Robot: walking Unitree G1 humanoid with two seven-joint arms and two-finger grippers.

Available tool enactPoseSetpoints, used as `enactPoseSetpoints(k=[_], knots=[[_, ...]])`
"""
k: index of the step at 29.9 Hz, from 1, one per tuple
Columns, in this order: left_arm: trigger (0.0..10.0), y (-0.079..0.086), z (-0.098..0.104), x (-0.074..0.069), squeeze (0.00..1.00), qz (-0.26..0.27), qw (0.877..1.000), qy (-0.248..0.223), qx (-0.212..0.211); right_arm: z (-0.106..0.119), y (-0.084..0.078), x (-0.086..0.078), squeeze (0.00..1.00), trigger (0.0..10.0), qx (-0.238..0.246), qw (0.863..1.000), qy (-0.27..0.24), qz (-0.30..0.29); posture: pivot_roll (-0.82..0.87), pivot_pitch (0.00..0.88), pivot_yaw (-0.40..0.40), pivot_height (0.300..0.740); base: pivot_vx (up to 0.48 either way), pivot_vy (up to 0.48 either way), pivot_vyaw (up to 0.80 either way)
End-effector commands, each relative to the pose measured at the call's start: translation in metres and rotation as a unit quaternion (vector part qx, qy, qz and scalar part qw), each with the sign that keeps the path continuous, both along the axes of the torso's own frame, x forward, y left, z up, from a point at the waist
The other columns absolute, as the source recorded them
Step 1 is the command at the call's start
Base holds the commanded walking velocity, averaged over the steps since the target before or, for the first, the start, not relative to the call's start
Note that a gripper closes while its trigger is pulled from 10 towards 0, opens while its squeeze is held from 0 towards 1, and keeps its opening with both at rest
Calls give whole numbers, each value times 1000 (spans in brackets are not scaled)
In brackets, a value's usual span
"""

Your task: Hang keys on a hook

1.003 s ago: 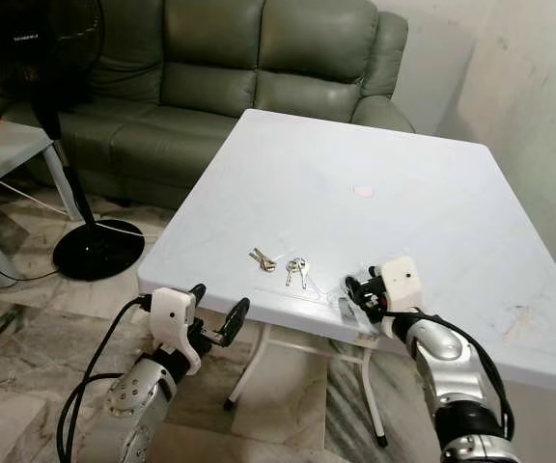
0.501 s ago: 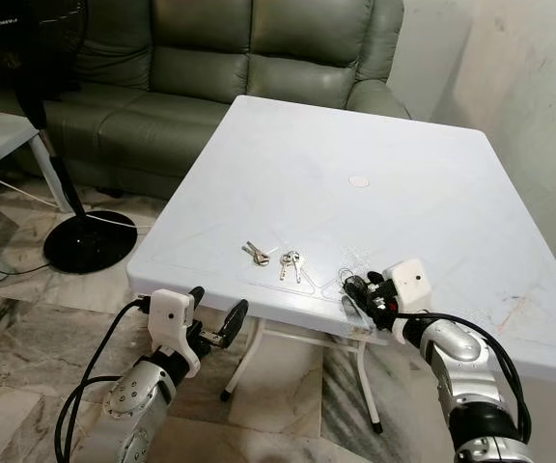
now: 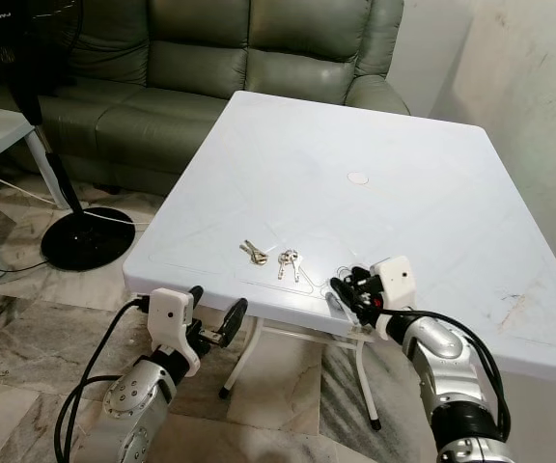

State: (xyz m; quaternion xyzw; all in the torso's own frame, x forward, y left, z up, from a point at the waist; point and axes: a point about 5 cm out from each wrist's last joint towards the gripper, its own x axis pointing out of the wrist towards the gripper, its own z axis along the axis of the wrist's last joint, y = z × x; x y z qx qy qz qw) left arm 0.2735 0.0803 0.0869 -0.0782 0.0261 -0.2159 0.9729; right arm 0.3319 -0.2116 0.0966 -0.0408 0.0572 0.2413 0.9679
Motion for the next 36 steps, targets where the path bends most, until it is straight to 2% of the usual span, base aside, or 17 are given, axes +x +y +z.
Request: enactPoseSetpoints(k=[1,2,4,5,6,11,12,13,14,15,25,26,27,28,29,36], knots=[[10000,-12,4,-2,0,-7,1000,1,-19,5,-3,1,0,10000,-3,1000,-8,-8,34,129,-90,740,0,0,0],[10000,-12,4,-2,0,-7,1000,1,-19,5,-3,1,0,10000,-1,1000,-7,-8,34,129,-90,740,0,0,0],[10000,-12,4,-2,0,-6,1000,0,-18,5,-4,1,0,6078,-2,1000,-5,-12,35,130,-91,740,0,0,0],[10000,-12,4,-2,0,-6,1000,0,-18,5,-4,1,0,2588,2,1000,-7,-11,35,129,-91,740,0,0,0],[10000,-12,4,-2,0,-5,1000,0,-19,6,-5,1,0,0,5,1000,-9,-11,36,129,-92,740,0,0,0],[10000,-12,4,-2,0,-4,1000,0,-19,4,-6,0,0,0,-4,1000,-4,-8,36,128,-92,740,0,0,0],[10000,-12,4,-2,0,-4,1000,0,-20,4,-6,0,0,2235,-5,1000,-3,-9,36,128,-92,740,0,0,0],[10000,-12,4,-2,0,-4,1000,0,-19,4,-5,0,0,3725,-4,1000,0,-4,36,128,-92,740,0,0,0],[10000,-11,4,-2,0,-3,1000,0,-20,4,-5,-1,0,6549,-2,1000,1,2,36,128,-92,740,0,0,0],[10000,-11,4,-2,0,-3,1000,1,-20,3,-4,-1,0,10000,-4,1000,3,7,36,128,-92,740,0,0,0],[10000,-11,5,-2,0,-2,1000,0,-20,2,-3,-2,0,10000,-9,1000,7,11,38,129,-92,740,0,0,0],[10000,-11,5,-2,0,-2,1000,1,-21,2,-3,-2,0,7333,-7,1000,7,12,38,131,-93,740,0,0,0],[10000,-11,5,-2,0,-2,1000,0,-22,2,-4,-2,0,3922,-7,1000,5,7,38,131,-93,740,0,0,0],[10000,-11,5,-2,0,-2,1000,0,-22,3,-4,-2,0,3922,-5,1000,5,6,36,131,-93,740,0,0,0],[10000,-12,5,-2,0,-2,1000,1,-23,3,-4,-1,0,0,-4,1000,4,2,37,131,-94,740,0,0,0],[10000,-12,5,-2,0,-2,1000,2,-24,3,-6,-1,0,0,-10,1000,2,-1,36,129,-94,740,0,0,0]])
